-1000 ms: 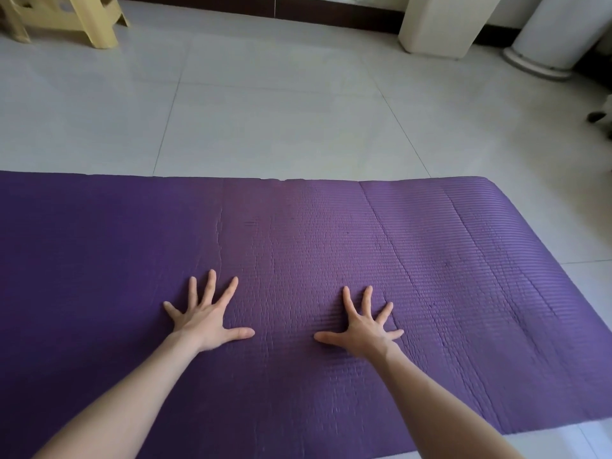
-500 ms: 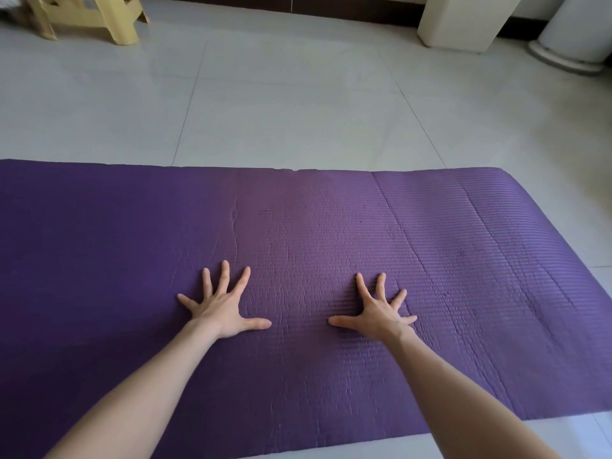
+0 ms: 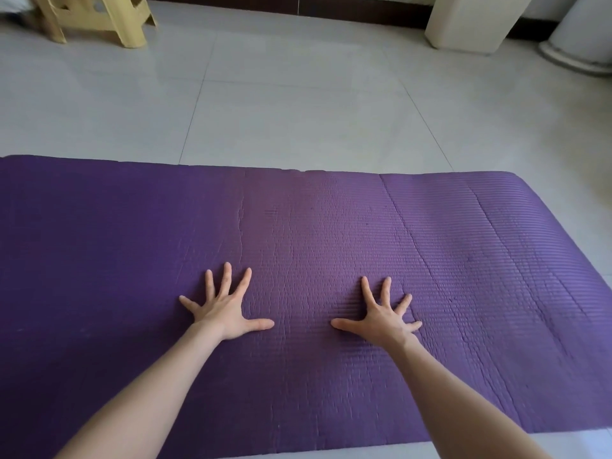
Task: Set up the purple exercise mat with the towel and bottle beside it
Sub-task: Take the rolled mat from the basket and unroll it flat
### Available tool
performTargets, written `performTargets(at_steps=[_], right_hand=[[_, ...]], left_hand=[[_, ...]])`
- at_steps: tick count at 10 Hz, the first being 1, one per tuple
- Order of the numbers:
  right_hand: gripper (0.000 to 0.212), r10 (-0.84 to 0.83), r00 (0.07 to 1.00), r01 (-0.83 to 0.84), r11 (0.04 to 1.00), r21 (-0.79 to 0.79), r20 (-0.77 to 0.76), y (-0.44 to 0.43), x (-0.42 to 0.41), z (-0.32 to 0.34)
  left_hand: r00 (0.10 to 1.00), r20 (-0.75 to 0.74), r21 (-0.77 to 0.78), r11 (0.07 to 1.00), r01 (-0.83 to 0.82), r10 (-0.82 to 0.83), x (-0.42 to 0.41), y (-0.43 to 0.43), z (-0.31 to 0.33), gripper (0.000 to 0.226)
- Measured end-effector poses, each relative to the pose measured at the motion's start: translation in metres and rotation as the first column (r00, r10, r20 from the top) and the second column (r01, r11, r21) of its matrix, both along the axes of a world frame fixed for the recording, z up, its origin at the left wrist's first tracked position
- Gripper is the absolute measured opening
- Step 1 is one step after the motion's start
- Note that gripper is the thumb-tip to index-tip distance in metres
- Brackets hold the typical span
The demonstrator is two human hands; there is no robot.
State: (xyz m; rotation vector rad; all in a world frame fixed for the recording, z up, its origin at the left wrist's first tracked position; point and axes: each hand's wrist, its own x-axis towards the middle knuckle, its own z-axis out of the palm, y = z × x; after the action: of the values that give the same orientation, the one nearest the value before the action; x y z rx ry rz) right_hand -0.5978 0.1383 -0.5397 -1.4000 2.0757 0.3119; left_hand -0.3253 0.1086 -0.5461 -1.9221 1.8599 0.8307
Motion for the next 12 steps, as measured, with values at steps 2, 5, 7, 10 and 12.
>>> performTargets(at_steps=[2, 5, 7, 10, 12], right_hand=[[0.117, -0.006, 1.000, 0.006, 1.000, 0.007, 0.002, 0.0006, 0.0014, 0.0018], [0.117, -0.006, 1.000, 0.006, 1.000, 0.006, 0.014, -0.0010, 0.0017, 0.0013], [0.117, -0.008, 1.000, 0.008, 1.000, 0.003, 0.014, -0.0007, 0.0014, 0.0033], [0.117, -0.022, 1.000, 0.022, 1.000, -0.003, 0.019, 0.0002, 0.0029, 0.0045], [0.117, -0.019, 1.000, 0.019, 1.000, -0.001, 0.023, -0.0002, 0.0026, 0.0039]], left_hand=[[0.999, -0.007, 0.031, 0.999, -0.038, 0.038, 0.0056, 0.0154, -0.0012, 0.123], [1.000, -0.001, 0.034, 0.999, -0.026, 0.026, 0.0052, 0.0133, 0.0004, 0.123], [0.999, -0.017, 0.035, 0.999, -0.028, 0.028, 0.0049, 0.0118, 0.0001, 0.123], [0.999, -0.026, 0.024, 0.999, -0.022, 0.023, 0.0063, 0.0107, -0.0004, 0.123], [0.999, -0.030, 0.026, 0.999, -0.025, 0.026, 0.0069, 0.0106, -0.0007, 0.123]])
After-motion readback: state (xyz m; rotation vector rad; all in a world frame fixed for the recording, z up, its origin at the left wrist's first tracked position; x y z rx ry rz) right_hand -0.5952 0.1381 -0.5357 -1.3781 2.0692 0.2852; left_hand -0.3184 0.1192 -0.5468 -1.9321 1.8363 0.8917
